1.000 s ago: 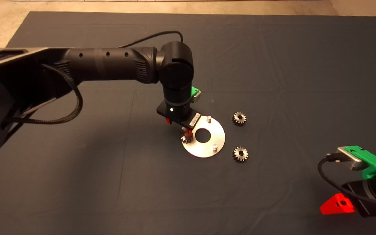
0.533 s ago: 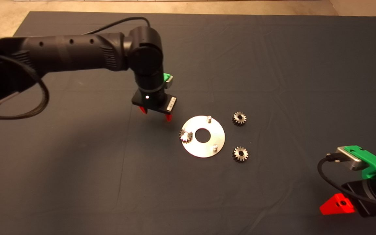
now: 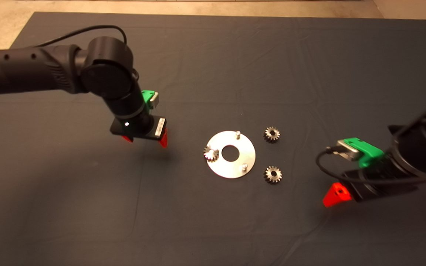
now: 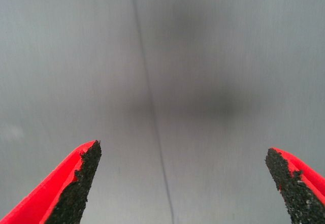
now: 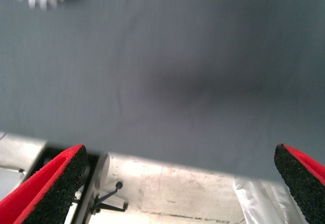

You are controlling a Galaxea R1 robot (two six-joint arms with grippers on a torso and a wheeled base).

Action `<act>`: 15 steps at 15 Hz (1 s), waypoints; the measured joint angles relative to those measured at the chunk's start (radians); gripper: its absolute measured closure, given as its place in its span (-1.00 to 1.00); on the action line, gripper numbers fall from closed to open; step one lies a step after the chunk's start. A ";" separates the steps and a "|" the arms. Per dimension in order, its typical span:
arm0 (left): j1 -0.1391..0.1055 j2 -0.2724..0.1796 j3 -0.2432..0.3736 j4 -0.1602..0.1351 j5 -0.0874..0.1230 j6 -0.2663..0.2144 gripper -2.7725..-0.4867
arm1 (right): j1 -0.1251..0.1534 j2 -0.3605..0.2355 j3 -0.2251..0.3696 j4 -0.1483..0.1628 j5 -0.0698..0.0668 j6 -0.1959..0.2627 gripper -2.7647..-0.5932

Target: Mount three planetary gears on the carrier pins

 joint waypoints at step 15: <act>0.000 -0.151 0.373 -0.001 0.004 -0.158 -0.75 | -0.091 0.261 -0.261 -0.062 -0.001 -0.155 -0.97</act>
